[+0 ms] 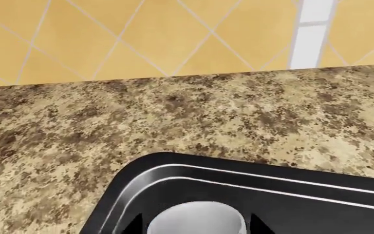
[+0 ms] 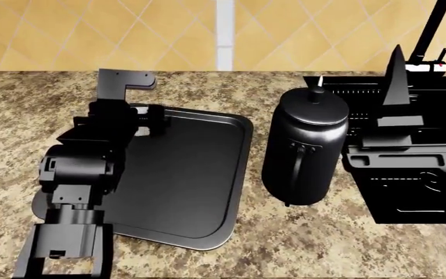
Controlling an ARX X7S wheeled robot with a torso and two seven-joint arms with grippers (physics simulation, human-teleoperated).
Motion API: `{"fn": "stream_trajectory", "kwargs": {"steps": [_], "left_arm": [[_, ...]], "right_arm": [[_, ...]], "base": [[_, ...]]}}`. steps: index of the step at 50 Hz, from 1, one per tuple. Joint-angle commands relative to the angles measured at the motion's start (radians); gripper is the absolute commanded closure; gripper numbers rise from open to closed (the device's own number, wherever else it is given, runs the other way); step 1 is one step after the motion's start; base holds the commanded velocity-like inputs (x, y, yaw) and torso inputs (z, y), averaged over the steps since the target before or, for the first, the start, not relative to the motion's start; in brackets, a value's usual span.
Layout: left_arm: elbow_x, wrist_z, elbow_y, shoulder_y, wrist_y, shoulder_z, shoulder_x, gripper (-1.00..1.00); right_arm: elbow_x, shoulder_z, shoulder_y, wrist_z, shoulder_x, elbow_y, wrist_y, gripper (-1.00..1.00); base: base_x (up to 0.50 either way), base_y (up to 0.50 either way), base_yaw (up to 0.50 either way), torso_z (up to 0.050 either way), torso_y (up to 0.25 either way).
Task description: Pick the kettle from the counter and place it on the tray. Then pick the mug from the cabinet and place it on the tray. Then close the cabinet doors.
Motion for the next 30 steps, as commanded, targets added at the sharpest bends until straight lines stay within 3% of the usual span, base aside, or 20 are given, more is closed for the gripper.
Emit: {"fn": "stream_trajectory", "kwargs": {"steps": [1,12,17,21,30], "left_arm": [[-0.02,-0.008,-0.014,0.006,0.011,0.005,-0.008,-1.0],[-0.033,-0.009,-0.03,0.0,0.024,0.004,-0.016,-1.0],[-0.059,0.012,0.058,0.0,-0.011,-0.009,-0.023,-1.0],[-0.089,0.025,0.19,-0.006,-0.082,-0.03,-0.029,-1.0],[-0.215,0.085,0.79,-0.014,-0.439,-0.07,-0.058,-1.0]], "right_arm": [[-0.015,-0.014,-0.011,0.004,-0.005,0.01,-0.013,-1.0],[-0.03,-0.012,-0.037,0.004,-0.01,0.02,-0.022,-1.0],[-0.03,-0.007,-0.037,0.006,-0.009,0.015,-0.018,-1.0],[-0.03,-0.004,-0.041,0.007,-0.009,0.015,-0.018,-1.0],[-0.024,0.004,-0.038,0.008,-0.003,0.008,-0.013,-1.0]], "base": [[0.0,0.0,0.0,0.0,0.0],[0.0,0.0,0.0,0.0,0.0],[0.0,0.0,0.0,0.0,0.0],[0.0,0.0,0.0,0.0,0.0],[0.0,0.0,0.0,0.0,0.0]]}}
